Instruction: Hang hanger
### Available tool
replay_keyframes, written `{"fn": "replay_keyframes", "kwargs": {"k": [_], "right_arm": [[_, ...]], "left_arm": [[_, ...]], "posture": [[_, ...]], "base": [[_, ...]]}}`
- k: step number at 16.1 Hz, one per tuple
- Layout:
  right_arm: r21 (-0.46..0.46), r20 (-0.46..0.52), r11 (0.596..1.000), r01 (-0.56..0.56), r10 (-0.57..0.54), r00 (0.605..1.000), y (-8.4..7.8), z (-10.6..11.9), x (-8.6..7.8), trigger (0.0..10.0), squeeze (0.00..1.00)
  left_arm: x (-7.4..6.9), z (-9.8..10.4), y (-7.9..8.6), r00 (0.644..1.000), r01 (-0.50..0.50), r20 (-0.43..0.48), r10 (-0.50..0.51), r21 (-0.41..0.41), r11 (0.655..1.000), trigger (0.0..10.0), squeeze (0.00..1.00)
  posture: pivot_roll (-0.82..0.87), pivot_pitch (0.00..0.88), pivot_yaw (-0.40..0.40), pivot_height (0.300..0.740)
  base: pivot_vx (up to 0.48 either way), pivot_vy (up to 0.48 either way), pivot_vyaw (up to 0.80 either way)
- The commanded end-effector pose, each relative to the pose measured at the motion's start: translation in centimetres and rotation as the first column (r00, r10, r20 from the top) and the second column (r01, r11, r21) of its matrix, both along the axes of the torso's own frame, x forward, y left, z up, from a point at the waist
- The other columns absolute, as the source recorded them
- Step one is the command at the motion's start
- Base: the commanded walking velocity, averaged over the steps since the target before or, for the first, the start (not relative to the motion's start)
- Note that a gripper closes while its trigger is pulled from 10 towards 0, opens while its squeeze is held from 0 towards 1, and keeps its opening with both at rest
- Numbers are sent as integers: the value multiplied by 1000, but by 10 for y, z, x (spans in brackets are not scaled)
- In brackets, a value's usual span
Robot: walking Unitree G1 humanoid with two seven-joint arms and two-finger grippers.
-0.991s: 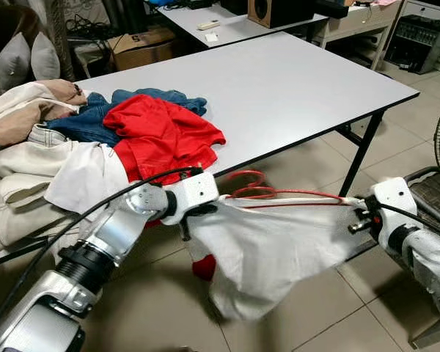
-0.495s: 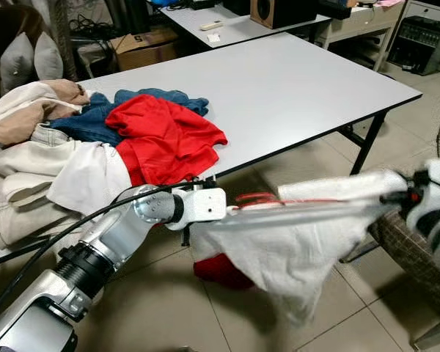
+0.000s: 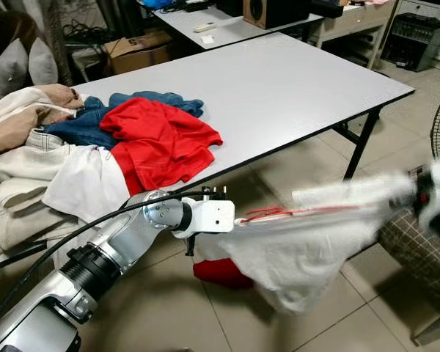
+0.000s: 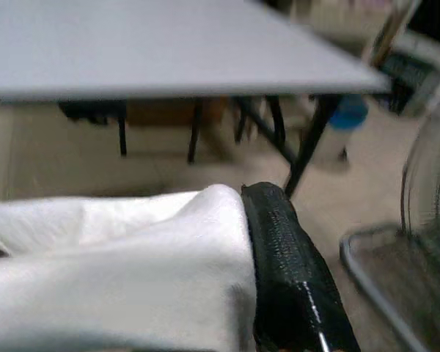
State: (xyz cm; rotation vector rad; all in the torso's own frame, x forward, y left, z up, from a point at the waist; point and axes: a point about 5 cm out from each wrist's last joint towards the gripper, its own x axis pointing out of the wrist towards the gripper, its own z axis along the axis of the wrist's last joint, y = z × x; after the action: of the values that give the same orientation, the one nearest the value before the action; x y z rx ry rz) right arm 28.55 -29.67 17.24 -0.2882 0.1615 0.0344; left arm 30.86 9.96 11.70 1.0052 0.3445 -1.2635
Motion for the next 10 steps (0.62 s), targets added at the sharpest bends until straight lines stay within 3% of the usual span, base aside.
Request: {"fn": "replay_keyframes", "kwargs": {"k": [1,3,5,6,7,9,10], "right_arm": [[-5,152,998,68,-66,986,-2,43,4,0,0],[53,189,994,-99,88,978,43,54,10,0,0],[89,158,975,-202,187,970,68,46,8,0,0],[103,50,957,-270,266,963,85,13,-1,0,0],[135,-23,949,-286,292,956,94,-15,-10,0,0],[87,-76,944,-319,325,943,99,-32,-18,0,0],[30,-148,944,-328,329,933,102,-53,-29,0,0]], "left_arm": [[0,-31,56,975,-169,-101,196,233,958,0,0],[1,-33,53,975,-167,-106,197,242,956,0,0],[4,-31,51,969,-190,-115,217,205,960,0,0],[13,-19,40,942,-300,-156,297,6,954,0,0],[23,-5,34,908,-404,-191,373,-158,901,0,0],[27,4,33,884,-455,-233,405,-232,860,0,0],[34,12,37,848,-522,-279,450,-293,801,0,0]], "posture": [[-23,12,93,740],[-19,14,91,740],[-22,15,93,740],[-22,16,94,740],[-22,15,95,740],[-20,18,94,740],[-15,18,93,740]], "base": [[0,0,0],[0,0,0],[0,0,0],[0,0,0],[0,0,0],[0,0,0],[0,0,0]]}}
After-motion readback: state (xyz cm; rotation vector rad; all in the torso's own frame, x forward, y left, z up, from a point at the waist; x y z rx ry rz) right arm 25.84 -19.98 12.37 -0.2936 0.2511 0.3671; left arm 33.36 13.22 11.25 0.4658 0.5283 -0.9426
